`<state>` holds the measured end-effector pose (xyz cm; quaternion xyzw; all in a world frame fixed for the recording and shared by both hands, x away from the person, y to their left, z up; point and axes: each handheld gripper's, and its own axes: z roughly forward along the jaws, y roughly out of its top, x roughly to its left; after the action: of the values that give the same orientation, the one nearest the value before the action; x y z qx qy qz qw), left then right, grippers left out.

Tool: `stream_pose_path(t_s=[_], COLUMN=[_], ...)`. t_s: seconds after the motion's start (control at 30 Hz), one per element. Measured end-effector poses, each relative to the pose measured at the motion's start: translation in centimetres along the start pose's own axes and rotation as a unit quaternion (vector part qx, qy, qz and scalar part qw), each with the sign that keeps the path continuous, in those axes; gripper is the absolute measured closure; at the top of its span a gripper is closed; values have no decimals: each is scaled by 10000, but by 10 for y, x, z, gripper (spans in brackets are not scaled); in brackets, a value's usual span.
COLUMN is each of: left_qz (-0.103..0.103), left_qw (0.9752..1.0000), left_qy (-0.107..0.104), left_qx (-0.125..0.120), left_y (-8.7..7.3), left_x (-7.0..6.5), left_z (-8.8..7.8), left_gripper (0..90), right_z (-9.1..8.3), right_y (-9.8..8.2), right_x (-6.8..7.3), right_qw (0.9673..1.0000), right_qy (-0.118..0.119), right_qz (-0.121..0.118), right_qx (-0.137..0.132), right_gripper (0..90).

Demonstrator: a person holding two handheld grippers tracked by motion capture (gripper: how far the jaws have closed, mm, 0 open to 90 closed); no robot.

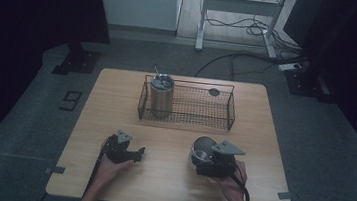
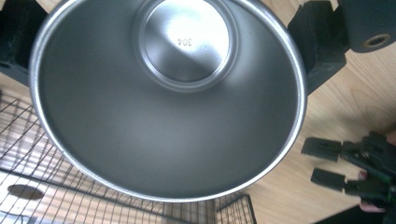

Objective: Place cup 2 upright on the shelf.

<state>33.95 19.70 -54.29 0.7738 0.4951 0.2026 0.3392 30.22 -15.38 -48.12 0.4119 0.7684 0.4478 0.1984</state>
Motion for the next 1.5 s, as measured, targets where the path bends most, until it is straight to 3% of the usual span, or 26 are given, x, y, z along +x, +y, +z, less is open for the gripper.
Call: stream_pose_path(t_s=[0.3,0.43,0.73,0.9,1.13,1.5], left_qz=[21,-55,114,221,192,299], left_qw=[10000,9997,9994,9993,9994,9993], left_qy=[-54,-247,-341,-287,-264,-127], left_qx=[13,-34,21,96,62,189], left_y=[-1,1,2,3,2,0], left_x=[-2,-3,-7,-11,-11,-16], left_z=[1,2,5,7,4,6], left_gripper=[142,144,146,145,145,145], right_z=[-7,-6,-9,-14,-23,-22], right_y=[4,3,14,23,45,67], right_x=[-6,-10,-16,-19,-30,-37], right_qw=[9999,9997,9986,9982,9971,9982], right_qy=[-79,-224,-384,-434,-472,-421], right_qz=[56,116,331,361,510,365], right_qx=[-91,-67,-173,-201,-326,-208], right_gripper=[73,73,74,74,74,74])
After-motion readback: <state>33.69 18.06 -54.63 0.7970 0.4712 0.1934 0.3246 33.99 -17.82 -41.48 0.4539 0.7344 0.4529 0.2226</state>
